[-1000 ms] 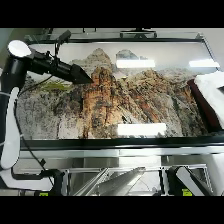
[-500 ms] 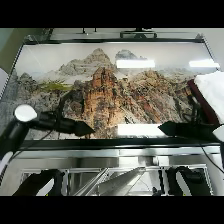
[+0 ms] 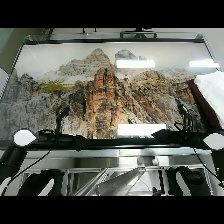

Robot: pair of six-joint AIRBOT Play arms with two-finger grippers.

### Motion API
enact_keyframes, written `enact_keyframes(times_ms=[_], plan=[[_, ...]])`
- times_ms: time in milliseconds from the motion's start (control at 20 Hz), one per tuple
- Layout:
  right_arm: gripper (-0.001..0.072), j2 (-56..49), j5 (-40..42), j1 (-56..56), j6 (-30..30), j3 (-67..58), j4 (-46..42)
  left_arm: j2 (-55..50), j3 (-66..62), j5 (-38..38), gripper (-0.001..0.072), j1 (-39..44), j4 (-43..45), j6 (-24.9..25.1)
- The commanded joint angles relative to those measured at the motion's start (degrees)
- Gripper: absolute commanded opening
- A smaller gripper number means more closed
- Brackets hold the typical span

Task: Fold the shirts.

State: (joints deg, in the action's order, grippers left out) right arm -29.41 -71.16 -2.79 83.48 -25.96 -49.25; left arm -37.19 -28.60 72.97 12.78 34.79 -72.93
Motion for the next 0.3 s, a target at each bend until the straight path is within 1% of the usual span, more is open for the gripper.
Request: enact_keyframes(times_ms=[0,250], plan=[[0.0029,0.11,0.04,0.09,0.09,0.22,1.38,3.19,0.48,-2.25,0.0008,0.04,-0.02,-0.24],[0.0029,0.11,0.04,0.09,0.09,0.22,1.38,6.29,0.48,-2.62,0.0009,0.04,0.07,-0.63]])
